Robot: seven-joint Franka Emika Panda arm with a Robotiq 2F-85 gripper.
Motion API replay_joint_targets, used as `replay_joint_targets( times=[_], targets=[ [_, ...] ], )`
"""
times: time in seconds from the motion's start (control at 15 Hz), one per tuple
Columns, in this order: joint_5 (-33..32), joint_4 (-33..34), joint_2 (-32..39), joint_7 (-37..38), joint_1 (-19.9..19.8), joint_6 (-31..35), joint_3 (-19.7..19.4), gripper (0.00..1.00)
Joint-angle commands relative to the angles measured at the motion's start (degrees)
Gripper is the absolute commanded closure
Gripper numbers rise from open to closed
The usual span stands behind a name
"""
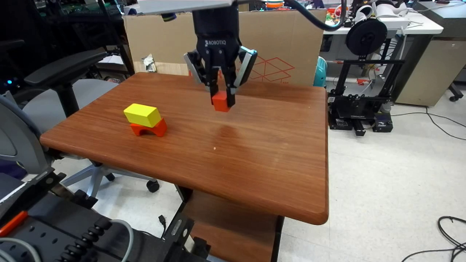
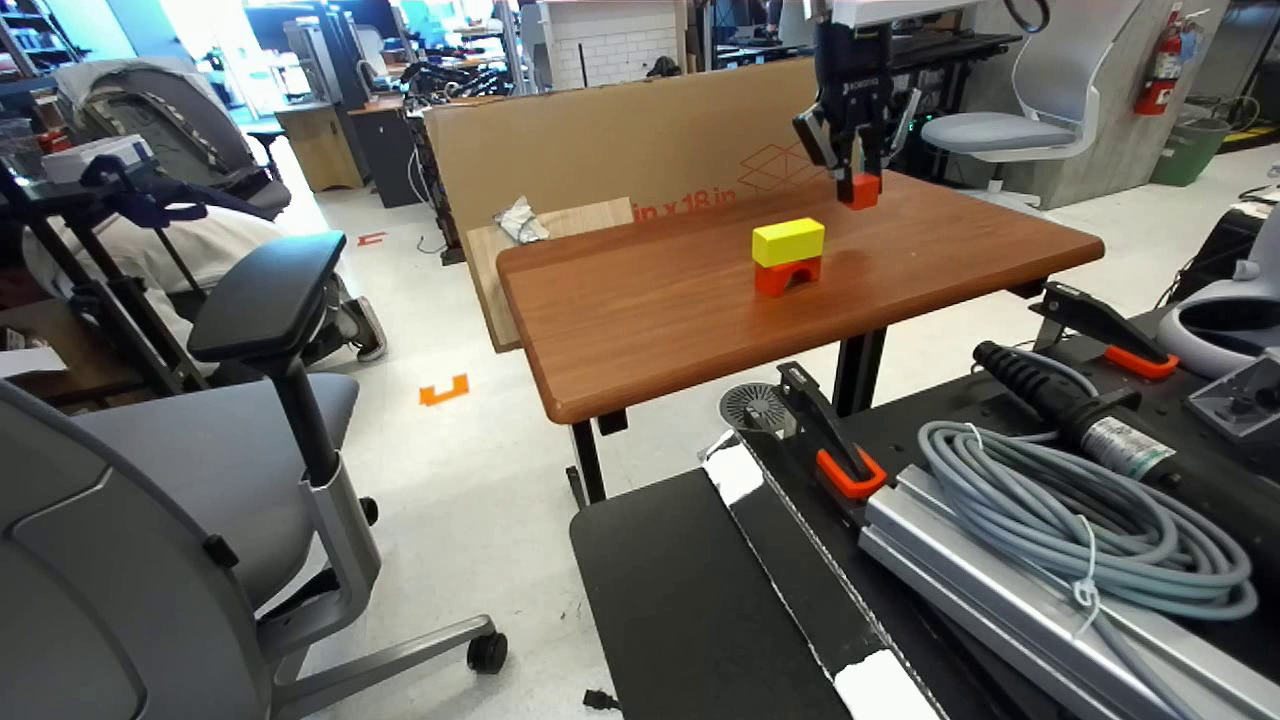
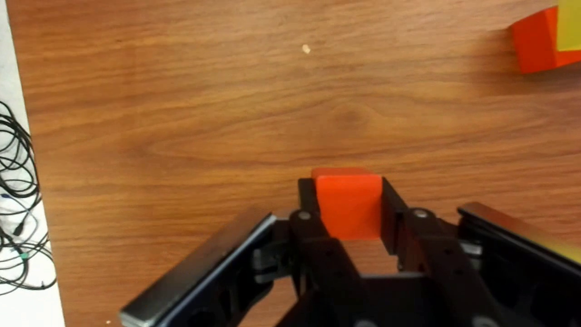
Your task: Remove the orange block from the top of the stack.
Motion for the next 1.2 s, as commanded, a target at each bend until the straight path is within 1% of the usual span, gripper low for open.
replay_joint_targets(
  times=[0.0, 0.13, 0.4, 0.47, 0.53, 0.6, 0.87, 0.93, 1.0, 1.13],
  targets=[
    [-0.5, 7.0, 5.3, -5.6, -0.9, -3.8, 1.3, 0.92],
    [-0.5, 8.7, 6.7, -7.5, -0.9, -4.7, 1.6, 0.92],
    [0.0, 11.0, 8.6, -8.5, -1.1, -5.6, 1.8, 0.92],
    [0.3, 10.8, 8.4, -8.4, -1.2, -5.3, 1.9, 0.42],
    [0.9, 10.3, 8.1, -7.7, -1.3, -4.8, 1.9, 0.41],
    [1.6, 9.5, 7.2, -7.1, -1.5, -4.2, 2.0, 0.35],
    [5.0, 4.7, 2.2, -4.5, -1.8, -2.6, 2.3, 0.04],
    [5.7, 2.8, 0.2, -3.4, -1.5, -1.9, 2.1, 0.01],
    [5.8, 0.3, -2.3, -2.2, -0.8, -1.2, 1.8, 0.0],
    [3.4, -4.6, -7.6, 0.4, 1.2, 0.1, 0.7, 0.0]
  ],
)
